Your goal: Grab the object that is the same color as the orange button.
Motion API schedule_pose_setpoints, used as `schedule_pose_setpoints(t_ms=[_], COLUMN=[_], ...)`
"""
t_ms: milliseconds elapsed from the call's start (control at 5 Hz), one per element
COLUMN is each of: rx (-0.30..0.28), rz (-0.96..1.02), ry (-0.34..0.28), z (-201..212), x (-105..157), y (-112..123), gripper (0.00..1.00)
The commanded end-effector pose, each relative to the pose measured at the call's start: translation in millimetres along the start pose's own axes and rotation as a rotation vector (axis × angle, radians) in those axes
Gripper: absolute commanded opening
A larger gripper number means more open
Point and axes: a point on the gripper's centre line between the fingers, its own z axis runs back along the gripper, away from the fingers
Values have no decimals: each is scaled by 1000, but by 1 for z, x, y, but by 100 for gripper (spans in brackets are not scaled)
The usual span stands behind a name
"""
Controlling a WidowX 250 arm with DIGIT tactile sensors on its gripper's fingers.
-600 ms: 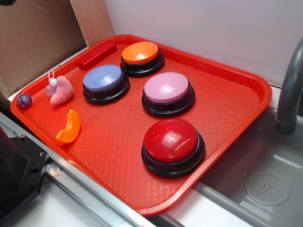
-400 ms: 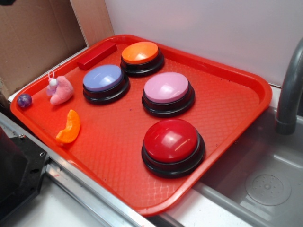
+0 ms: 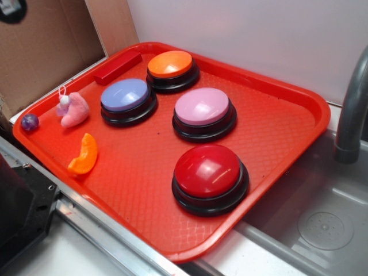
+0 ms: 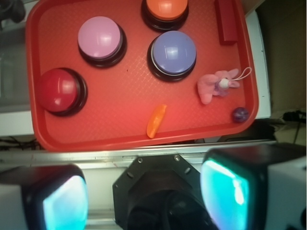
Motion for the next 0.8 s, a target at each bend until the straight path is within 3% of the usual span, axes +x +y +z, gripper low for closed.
schedule_pose_setpoints(t_ms=[0,400,600], rx=[-4,9,34], rz=[224,429,486], ry=[-81,-117,-105], z=[-54,-117,-149], x=[4,-1,2], y=[8,29,35], gripper=[100,100,100])
